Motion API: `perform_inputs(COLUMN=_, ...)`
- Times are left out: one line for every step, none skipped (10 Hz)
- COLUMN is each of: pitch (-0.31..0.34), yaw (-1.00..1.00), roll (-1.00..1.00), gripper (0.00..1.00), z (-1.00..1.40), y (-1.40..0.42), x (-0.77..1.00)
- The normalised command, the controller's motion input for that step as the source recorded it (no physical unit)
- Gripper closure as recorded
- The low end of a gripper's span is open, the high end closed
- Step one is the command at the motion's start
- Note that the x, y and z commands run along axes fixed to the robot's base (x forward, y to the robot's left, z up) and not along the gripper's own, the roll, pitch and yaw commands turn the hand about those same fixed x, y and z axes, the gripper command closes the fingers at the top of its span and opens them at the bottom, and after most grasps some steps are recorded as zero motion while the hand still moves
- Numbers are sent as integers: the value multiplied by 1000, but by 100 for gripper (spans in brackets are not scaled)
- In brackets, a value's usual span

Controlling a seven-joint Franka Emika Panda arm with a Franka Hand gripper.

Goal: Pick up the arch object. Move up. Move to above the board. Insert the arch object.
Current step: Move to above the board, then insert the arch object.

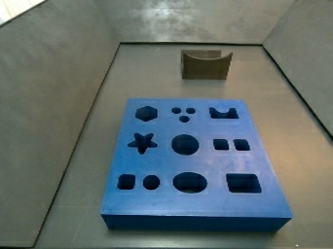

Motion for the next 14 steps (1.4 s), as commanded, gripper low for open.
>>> perform_inputs(pitch=144, yaw=10, roll=14, gripper=100, z=102, y=-912, x=360)
perform_inputs(pitch=152, yaw=11, roll=14, gripper=100, z=79, y=-611, x=276)
perform_inputs(pitch=139, yaw=8, roll=19, gripper=100, z=53, y=-361, x=196)
perform_inputs(pitch=-74, yaw=-977, roll=0, gripper=100, z=-377, y=31, x=134)
perform_inputs(pitch=-27, yaw=-997, roll=4, gripper=100, z=-437, y=34, x=120)
perform_inputs(pitch=-43, yaw=-994, roll=0, gripper=100, z=-406, y=37, x=129)
perform_inputs(pitch=-36, yaw=-997, roll=0, gripper=100, z=-420, y=34, x=131)
perform_inputs(pitch=-29, yaw=-1000, roll=0, gripper=100, z=-431, y=34, x=126)
perform_inputs(pitch=-31, yaw=-1000, roll=0, gripper=100, z=-420, y=34, x=131)
perform_inputs(pitch=-41, yaw=-991, roll=0, gripper=100, z=-377, y=43, x=166)
perform_inputs(pitch=-24, yaw=-811, roll=0, gripper=100, z=-360, y=40, x=389)
perform_inputs(pitch=-24, yaw=-660, roll=0, gripper=100, z=-340, y=14, x=566)
perform_inputs(pitch=-16, yaw=-486, roll=0, gripper=100, z=-326, y=0, x=749)
perform_inputs(pitch=-27, yaw=-557, roll=0, gripper=100, z=-329, y=0, x=671)
